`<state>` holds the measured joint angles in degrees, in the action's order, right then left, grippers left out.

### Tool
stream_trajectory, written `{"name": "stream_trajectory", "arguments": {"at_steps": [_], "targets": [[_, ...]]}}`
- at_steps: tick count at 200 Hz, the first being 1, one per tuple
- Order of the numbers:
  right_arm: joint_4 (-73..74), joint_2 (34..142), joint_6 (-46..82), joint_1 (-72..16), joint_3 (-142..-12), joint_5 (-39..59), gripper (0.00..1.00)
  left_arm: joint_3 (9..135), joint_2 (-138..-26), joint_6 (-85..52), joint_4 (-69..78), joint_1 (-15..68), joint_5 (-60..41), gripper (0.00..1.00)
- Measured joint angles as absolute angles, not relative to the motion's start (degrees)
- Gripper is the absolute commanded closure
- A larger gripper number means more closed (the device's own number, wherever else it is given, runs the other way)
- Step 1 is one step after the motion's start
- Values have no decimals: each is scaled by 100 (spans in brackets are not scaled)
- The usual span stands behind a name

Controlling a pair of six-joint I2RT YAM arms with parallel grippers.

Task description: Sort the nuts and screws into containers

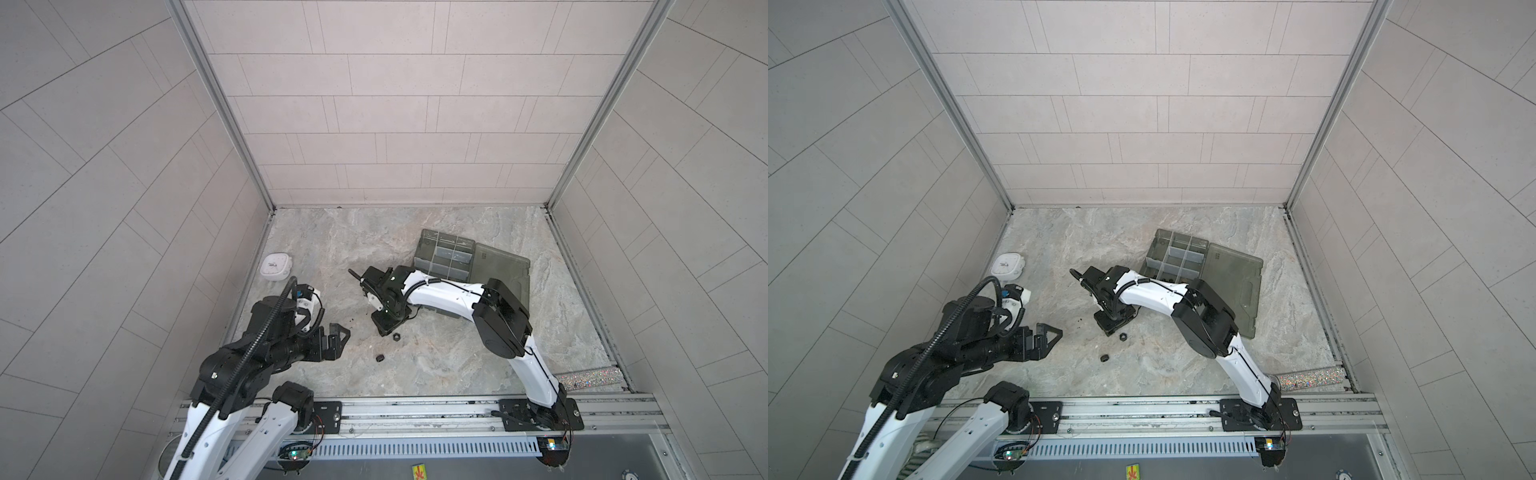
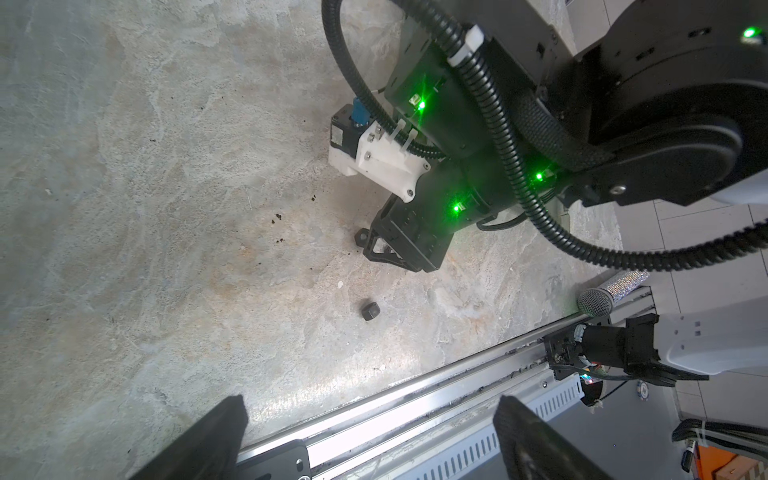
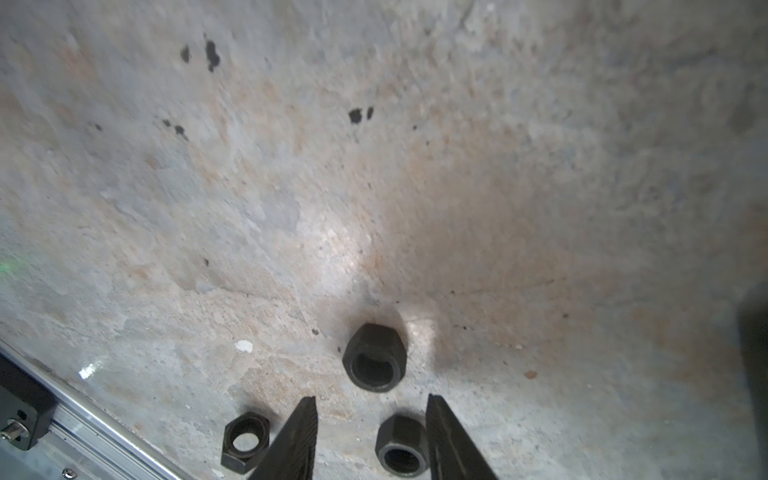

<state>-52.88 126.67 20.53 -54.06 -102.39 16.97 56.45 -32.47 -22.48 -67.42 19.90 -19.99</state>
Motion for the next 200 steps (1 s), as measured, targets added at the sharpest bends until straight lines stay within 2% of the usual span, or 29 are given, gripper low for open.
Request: {"name": "stream_trajectory", "arguments": {"at_steps": [141,200], "targets": [[-5345,13006,1990,-5411,-10565,1682,62,5645,-3170,-2270,-6803,1990,-1883,0],[-5430,13052,1968,-5411,-10637,1588,79,5669,-3188,-2265,-6801,1990,-1881,0]]}}
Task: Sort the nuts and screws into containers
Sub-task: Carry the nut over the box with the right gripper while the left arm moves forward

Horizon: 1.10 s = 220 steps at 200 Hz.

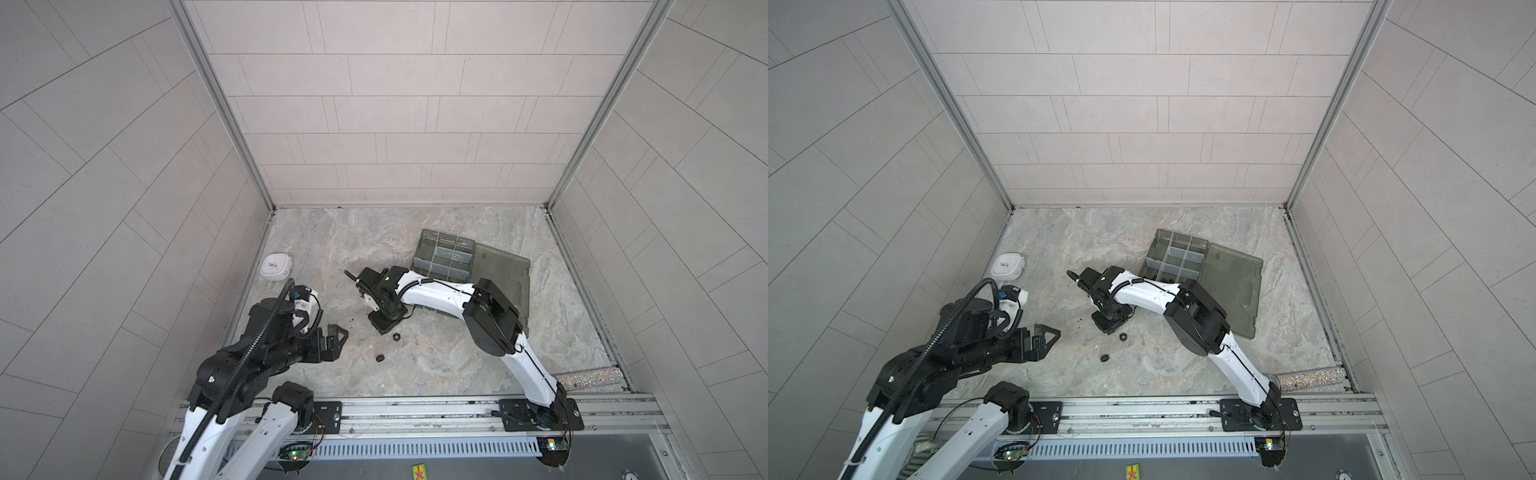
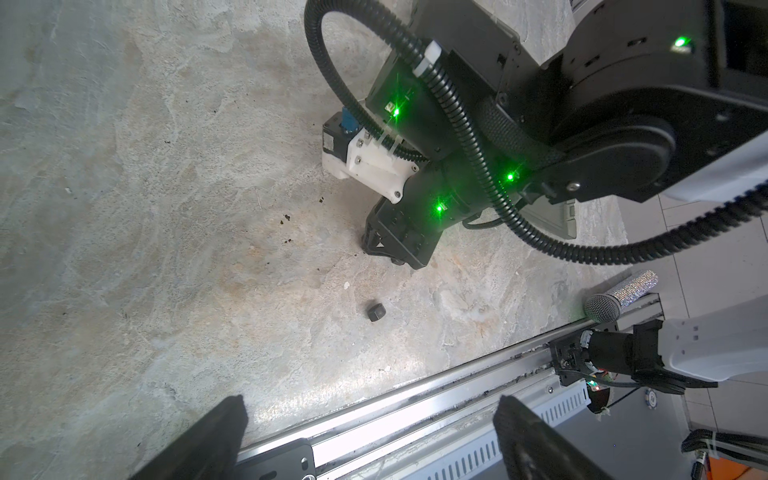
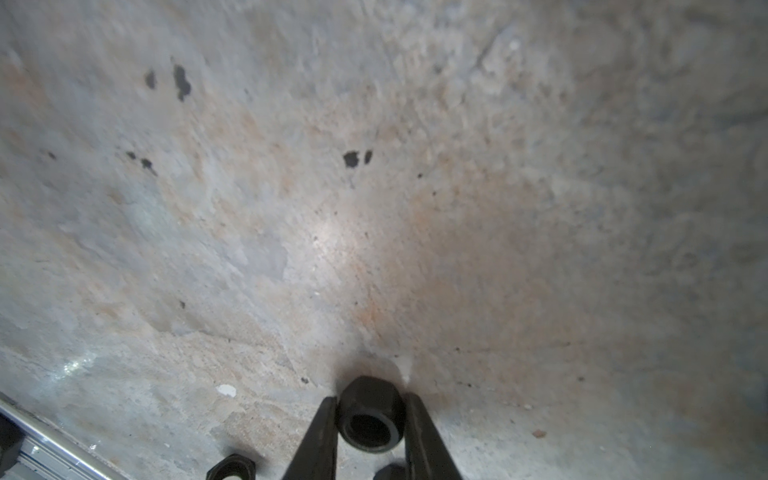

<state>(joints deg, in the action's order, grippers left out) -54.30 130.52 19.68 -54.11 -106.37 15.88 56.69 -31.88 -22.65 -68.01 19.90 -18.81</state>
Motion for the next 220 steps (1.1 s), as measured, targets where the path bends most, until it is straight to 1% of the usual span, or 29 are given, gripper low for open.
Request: {"name": "stream_trajectory", "arguments": {"at_steps": [63,139,220], "targets": [[-5448,13050,1951,-5413,-10650,1527,85,5680,-3229,-2263,-6801,1990,-1879,0],[-5671,12982,1951,-5354,-10667,1378,86,5690,-3347,-2244,-6744,1990,-1881,0],[-6099,12390,1839,-4727,-11229,1262,86,5708,-3688,-2200,-6462,1990,-1946,0]]}}
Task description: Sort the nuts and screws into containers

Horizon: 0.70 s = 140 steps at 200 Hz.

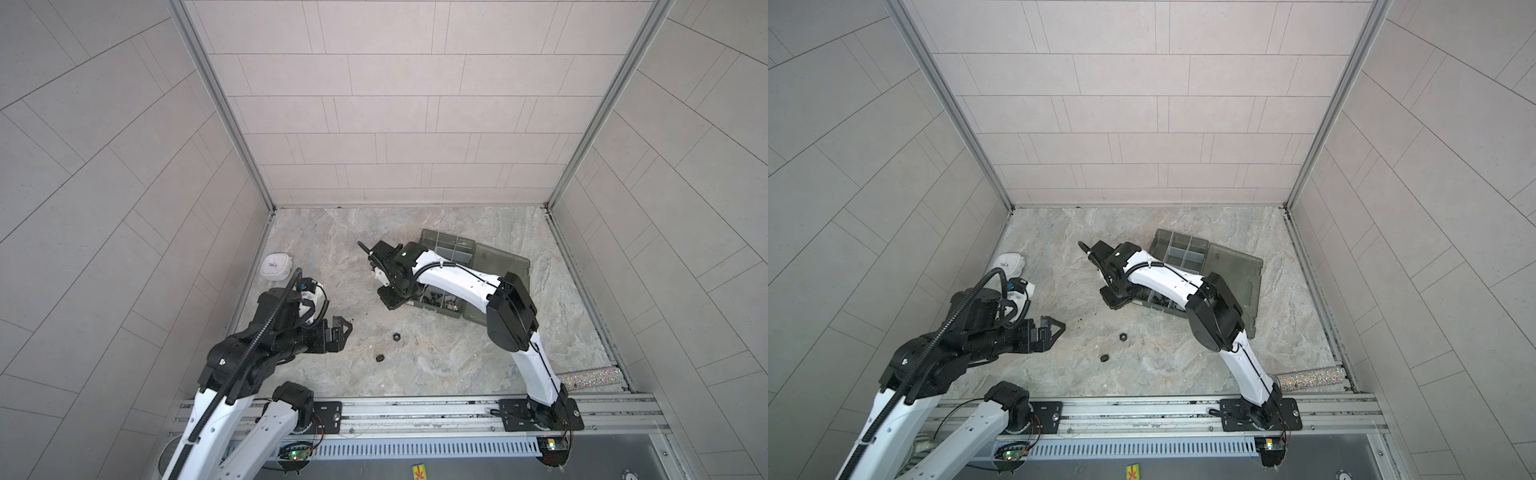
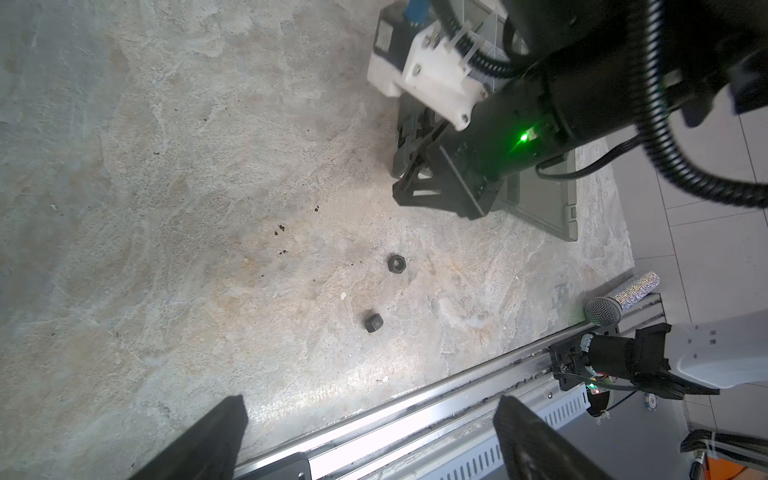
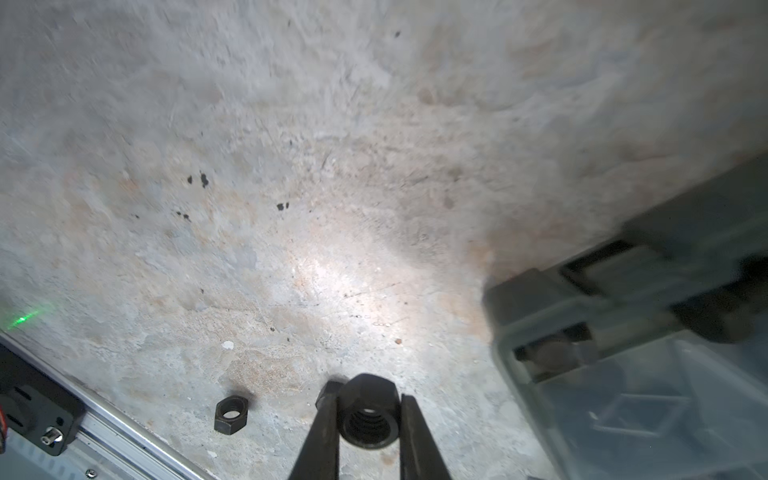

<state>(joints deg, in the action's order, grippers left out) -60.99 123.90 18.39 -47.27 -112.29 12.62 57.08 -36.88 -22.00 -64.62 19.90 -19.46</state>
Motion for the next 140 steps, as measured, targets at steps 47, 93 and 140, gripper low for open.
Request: {"name": "stream_trajectory", "arguments": {"at_steps": [47,93,140], "targets": [[-6309,12223,1610,-4077,-11485,1138,86,5815,-4139,-2137,-6141,1990,-2075,0],[-6414,12223,1391,-3404,-11487,1009,86,6040,-4974,-2047,-5706,1990,-2246,0],[-6438,12223,1330,-2832,-11485,1004,86,6261,-5634,-1946,-5299,1990,-2429,0]]}}
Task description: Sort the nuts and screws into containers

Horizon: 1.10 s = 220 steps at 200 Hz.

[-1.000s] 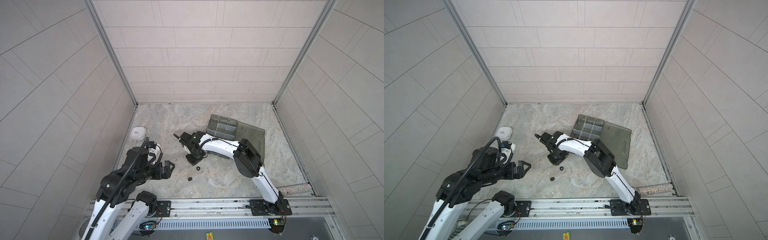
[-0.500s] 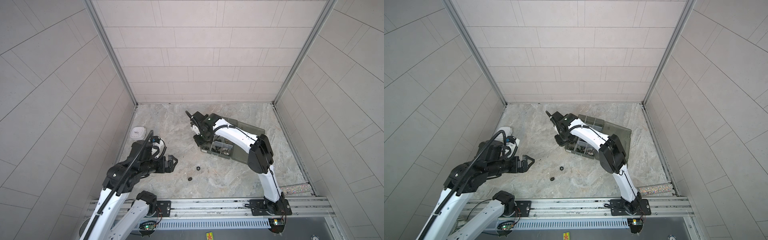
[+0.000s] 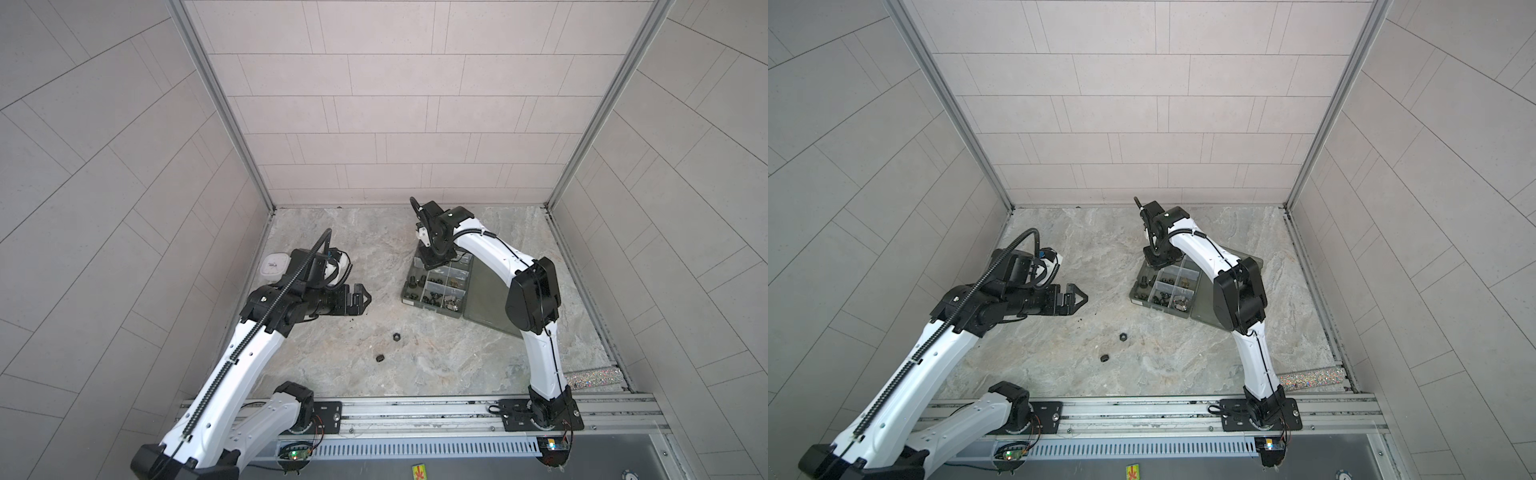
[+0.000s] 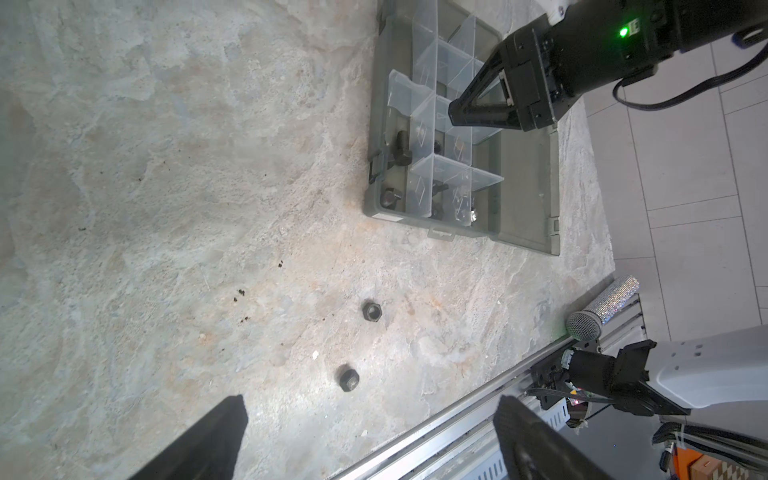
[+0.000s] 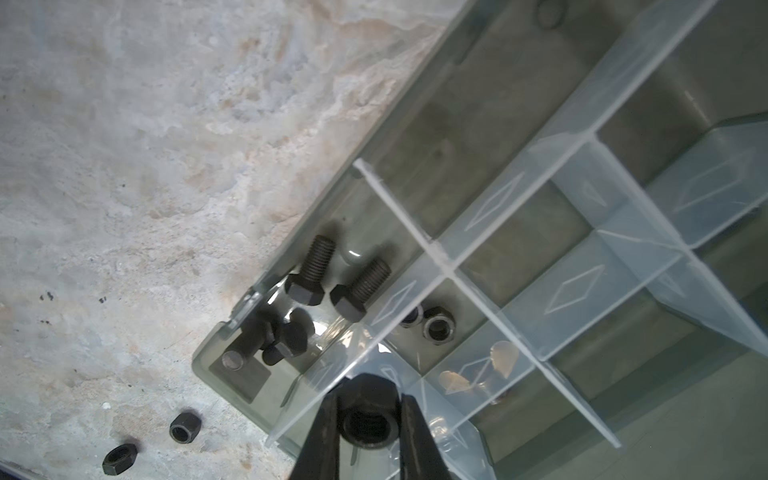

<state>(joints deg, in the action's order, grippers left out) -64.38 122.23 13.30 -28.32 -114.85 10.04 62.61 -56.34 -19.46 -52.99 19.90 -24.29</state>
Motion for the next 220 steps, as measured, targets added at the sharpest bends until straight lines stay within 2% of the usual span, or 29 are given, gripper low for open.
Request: {"name": "stream_trajectory", "arguments": {"at_steps": [79,95,125,145,195,220], "targets": [[-6307,12223,1337,-2547,-11050,1013,85,6567,-6512,-1660,-4967,1990,-2692,0],[-6272,12223,1341,-2550,-10943,1017,80,6641,-6622,-1599,-4945,1990,-2724,0],[-6228,12223,1387,-2550,-10873,1017,61,6665,-6687,-1516,-4923,1990,-2788,0],[-6193,12223,1363,-2550,-10873,1009,57,6676,-6713,-1487,-4923,1990,-2821,0],[-6193,12143,1350,-2596,-10761,998,57,6685,-6702,-1452,-4917,1990,-2838,0],[-6204,11810,1358,-2919,-10425,996,57,6589,-6504,-1461,-4939,1990,-2797,0]]}}
